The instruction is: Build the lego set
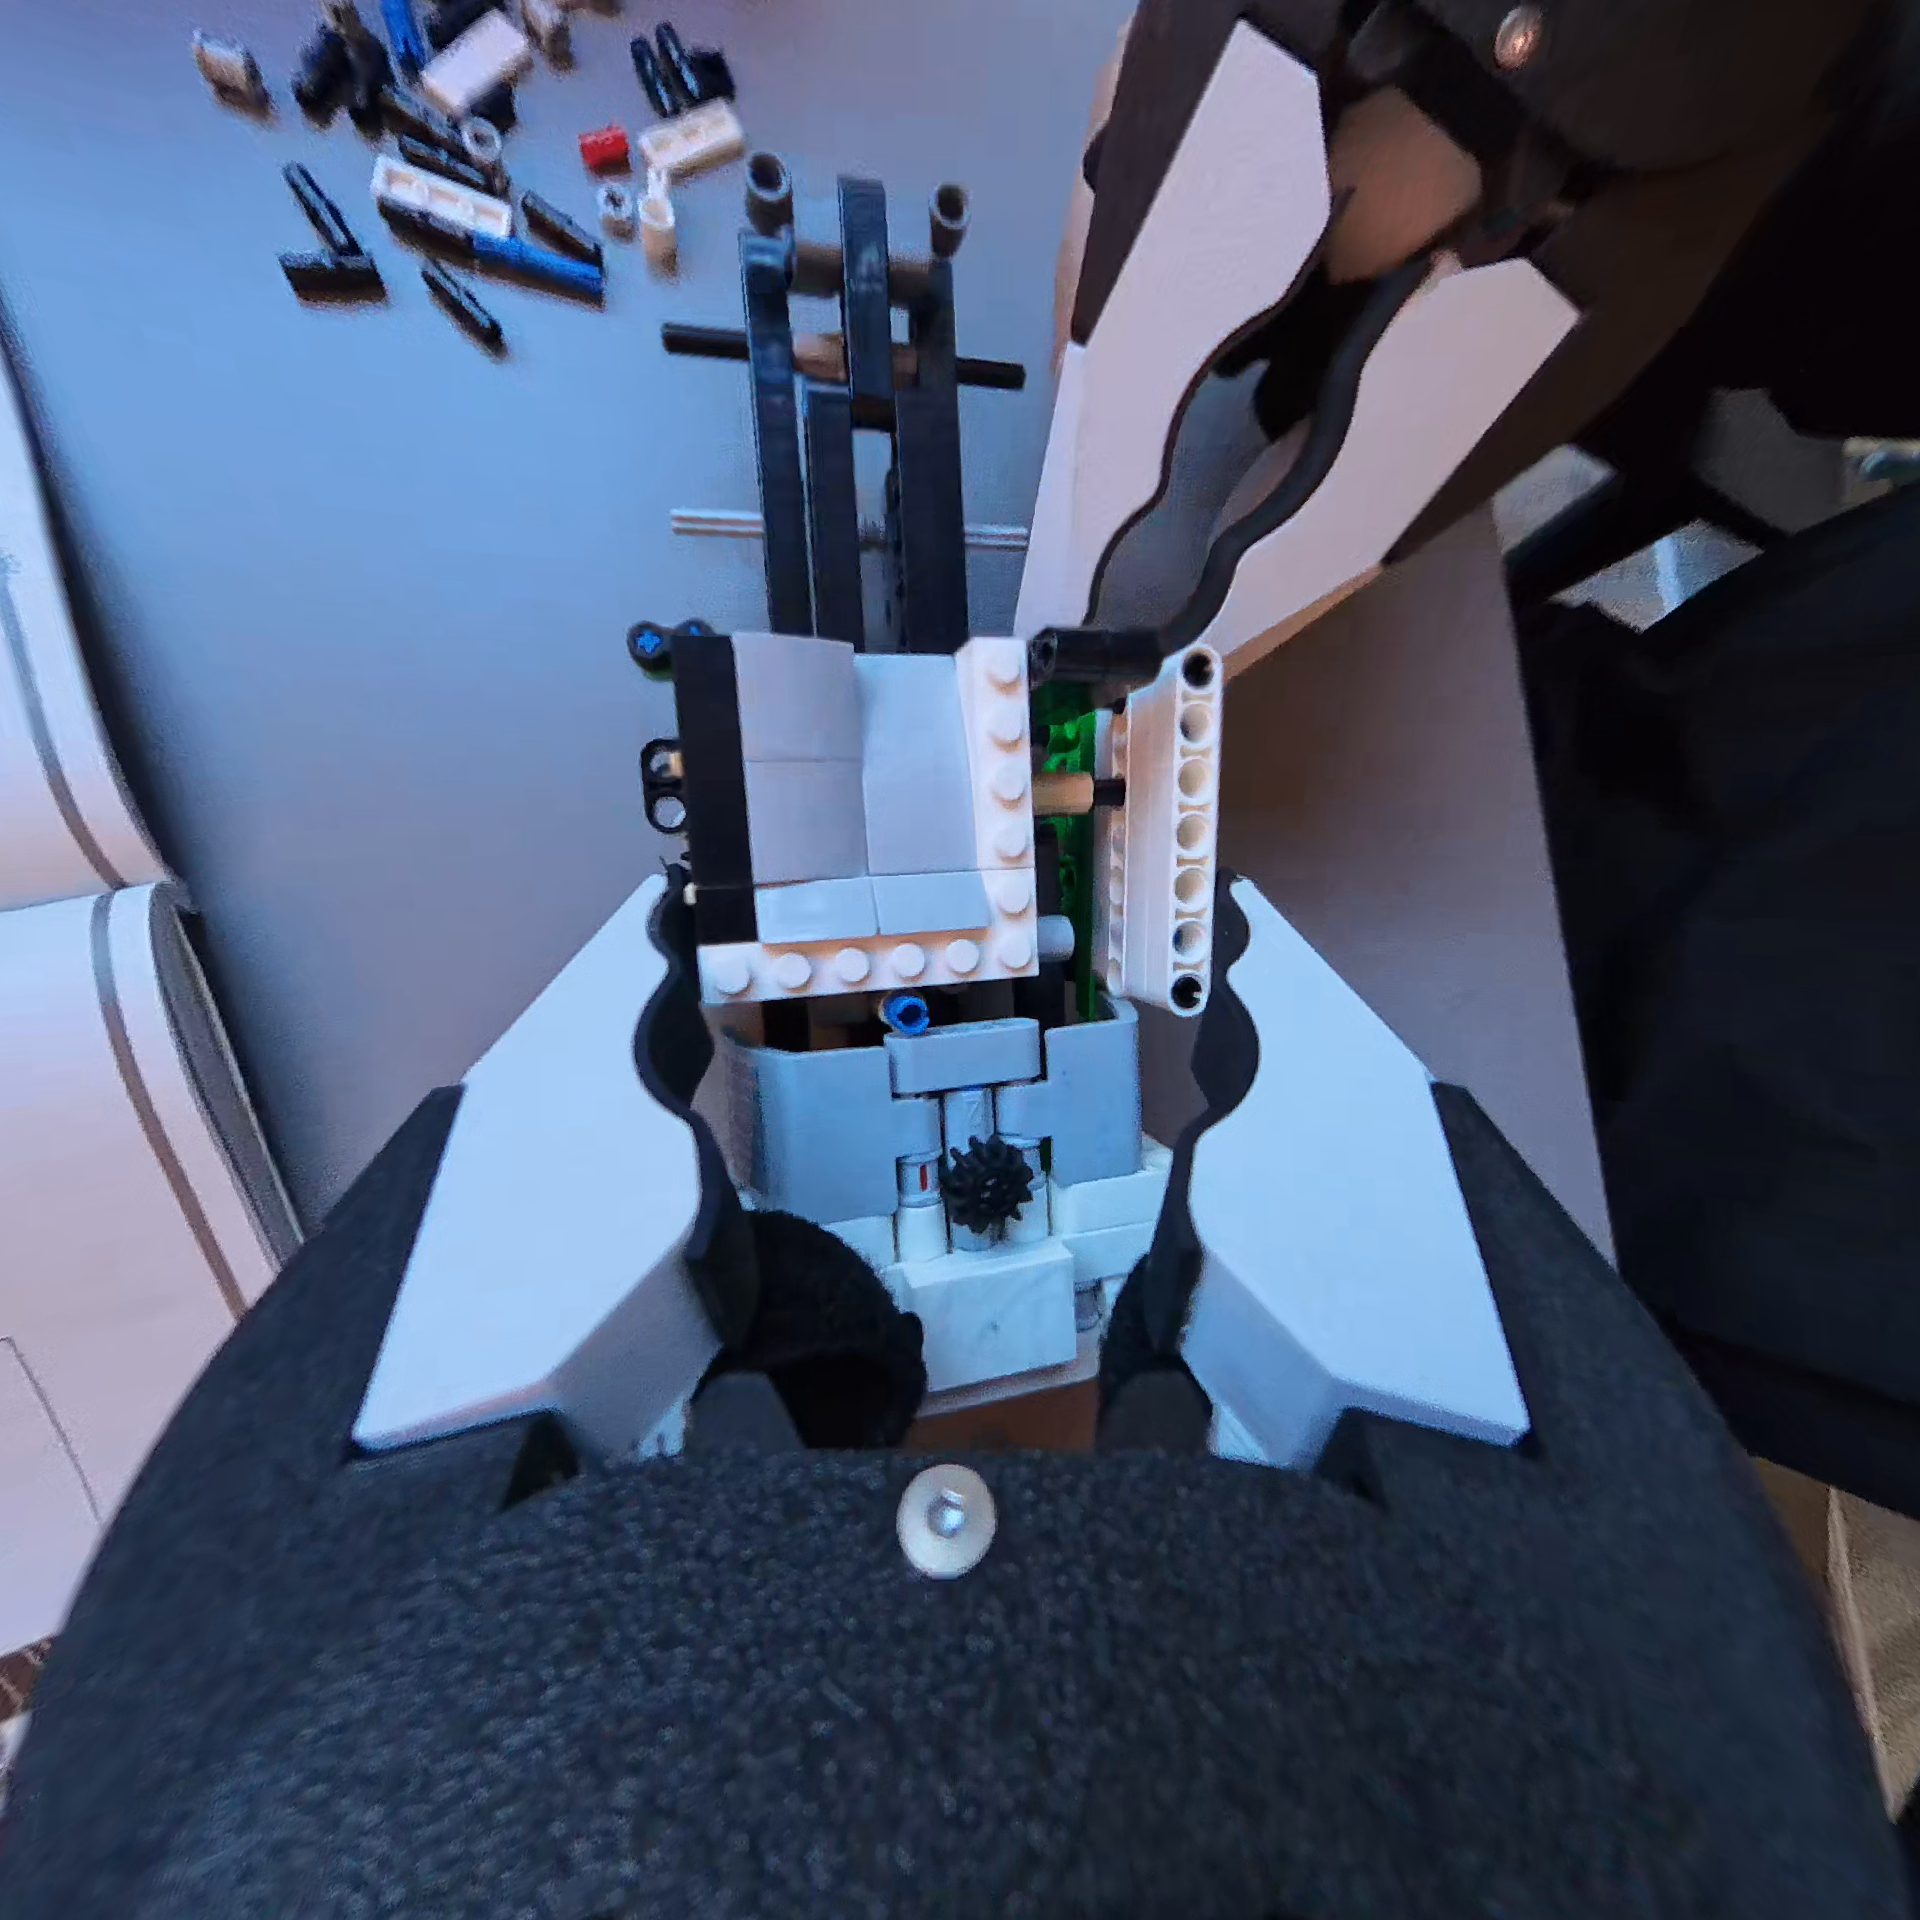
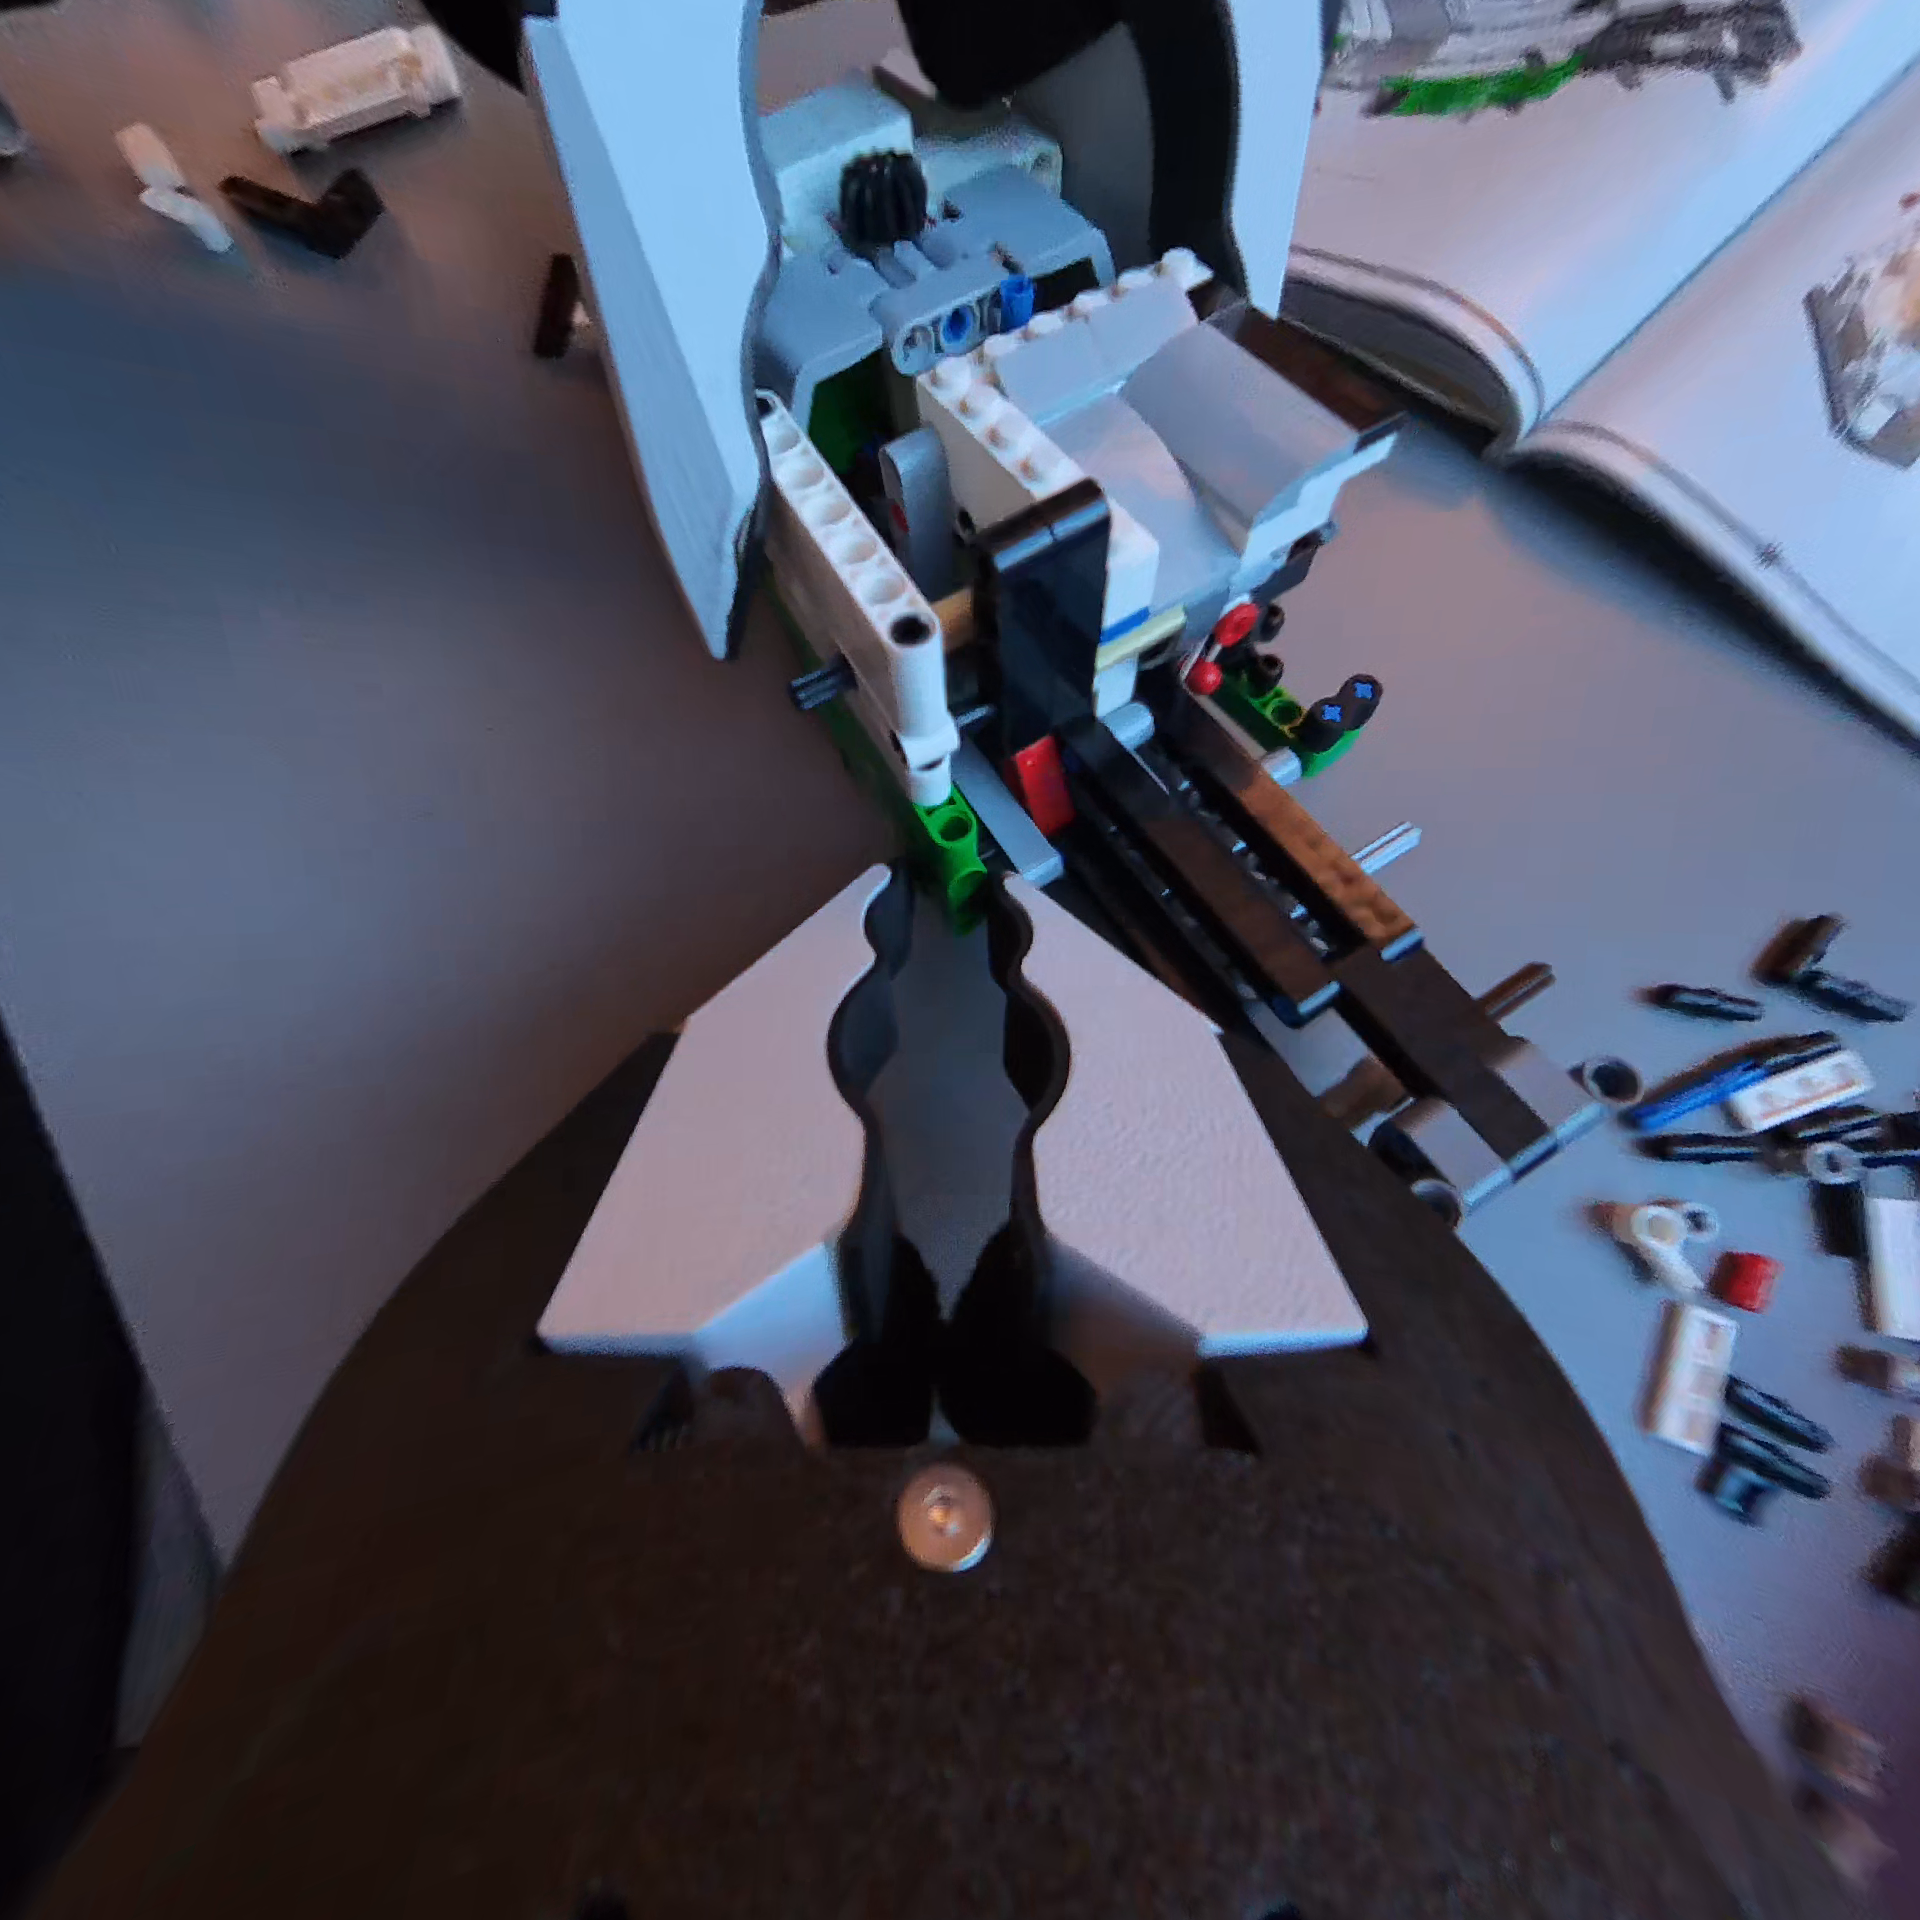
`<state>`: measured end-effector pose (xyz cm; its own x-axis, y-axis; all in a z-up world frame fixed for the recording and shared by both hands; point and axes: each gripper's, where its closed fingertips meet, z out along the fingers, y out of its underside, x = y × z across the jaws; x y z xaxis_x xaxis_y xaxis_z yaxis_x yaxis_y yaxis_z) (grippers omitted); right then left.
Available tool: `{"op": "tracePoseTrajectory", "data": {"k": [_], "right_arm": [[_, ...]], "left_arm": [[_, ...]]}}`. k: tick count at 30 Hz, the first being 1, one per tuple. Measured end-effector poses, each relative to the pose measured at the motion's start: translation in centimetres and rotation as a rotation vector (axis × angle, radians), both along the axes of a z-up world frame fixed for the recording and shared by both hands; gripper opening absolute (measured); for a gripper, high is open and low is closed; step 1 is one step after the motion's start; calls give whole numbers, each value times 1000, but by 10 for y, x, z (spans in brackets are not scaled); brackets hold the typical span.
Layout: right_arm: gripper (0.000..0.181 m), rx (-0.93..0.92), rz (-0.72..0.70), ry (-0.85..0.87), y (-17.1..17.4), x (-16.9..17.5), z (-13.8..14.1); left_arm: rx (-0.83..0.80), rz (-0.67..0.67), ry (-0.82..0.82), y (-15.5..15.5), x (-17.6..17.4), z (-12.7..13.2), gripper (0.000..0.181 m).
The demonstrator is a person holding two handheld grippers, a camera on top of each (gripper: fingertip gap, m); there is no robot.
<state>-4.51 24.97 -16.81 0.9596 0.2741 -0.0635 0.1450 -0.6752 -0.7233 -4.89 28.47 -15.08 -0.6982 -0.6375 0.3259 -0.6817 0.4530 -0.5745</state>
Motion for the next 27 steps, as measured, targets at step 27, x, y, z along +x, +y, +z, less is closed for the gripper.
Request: {"op": "tracePoseTrajectory", "data": {"k": [27], "right_arm": [[24,285,295,-596,28,-44,111]], "left_arm": [[-264,132,-470,22,-40,38,93]]}}
